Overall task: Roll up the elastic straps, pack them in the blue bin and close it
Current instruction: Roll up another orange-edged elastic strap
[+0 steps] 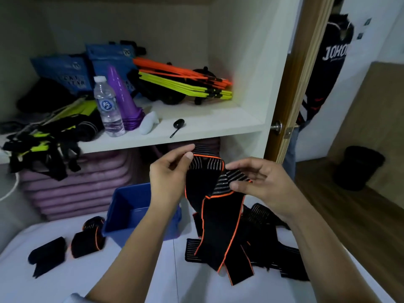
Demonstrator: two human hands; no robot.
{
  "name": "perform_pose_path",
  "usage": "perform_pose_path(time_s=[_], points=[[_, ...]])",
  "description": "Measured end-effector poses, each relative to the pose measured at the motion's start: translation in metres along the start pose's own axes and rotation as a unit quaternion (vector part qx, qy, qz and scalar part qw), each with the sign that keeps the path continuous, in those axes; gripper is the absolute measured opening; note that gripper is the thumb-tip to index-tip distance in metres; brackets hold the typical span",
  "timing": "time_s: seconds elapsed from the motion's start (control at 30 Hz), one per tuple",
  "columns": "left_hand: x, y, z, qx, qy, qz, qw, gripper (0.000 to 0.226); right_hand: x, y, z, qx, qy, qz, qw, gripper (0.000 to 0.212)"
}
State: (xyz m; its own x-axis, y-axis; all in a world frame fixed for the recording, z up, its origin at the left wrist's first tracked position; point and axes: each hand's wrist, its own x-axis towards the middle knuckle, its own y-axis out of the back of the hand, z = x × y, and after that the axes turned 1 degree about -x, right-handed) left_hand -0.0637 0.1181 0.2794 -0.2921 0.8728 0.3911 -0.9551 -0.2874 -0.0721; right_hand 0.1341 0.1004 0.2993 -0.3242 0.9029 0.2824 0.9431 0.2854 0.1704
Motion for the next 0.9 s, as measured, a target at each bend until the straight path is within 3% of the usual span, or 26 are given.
perform_pose_path(time_s=[0.2,0.27,0.5,0.63,0.77,0.9], points=[[-0.016,0.045,0.043,-0.035,-0.004,-0.014,0.999,0.018,0.003,-0.07,-0.018,0.071,0.0,0.121,0.99,0.062],[-0.021,0.063,0.053,-0.04,-0.012,-0.016,0.999,0.018,0.004,-0.096,-0.019,0.096,-0.002,0.124,0.988,0.066],[-0.037,0.128,0.058,-0.027,-0.035,-0.102,0.994,0.019,0.003,-0.164,-0.031,0.172,0.01,0.169,0.97,0.035],[-0.042,0.158,0.049,0.011,-0.051,-0.167,0.985,0.04,0.003,-0.187,-0.035,0.17,-0.006,0.205,0.964,0.025],[-0.046,0.173,0.042,0.079,-0.094,-0.092,0.988,0.036,-0.001,-0.201,-0.037,0.139,-0.014,0.177,0.974,0.027],[-0.048,0.183,0.042,0.112,-0.13,-0.032,0.985,0.021,-0.009,-0.205,-0.041,0.075,-0.009,0.094,0.993,0.047]])
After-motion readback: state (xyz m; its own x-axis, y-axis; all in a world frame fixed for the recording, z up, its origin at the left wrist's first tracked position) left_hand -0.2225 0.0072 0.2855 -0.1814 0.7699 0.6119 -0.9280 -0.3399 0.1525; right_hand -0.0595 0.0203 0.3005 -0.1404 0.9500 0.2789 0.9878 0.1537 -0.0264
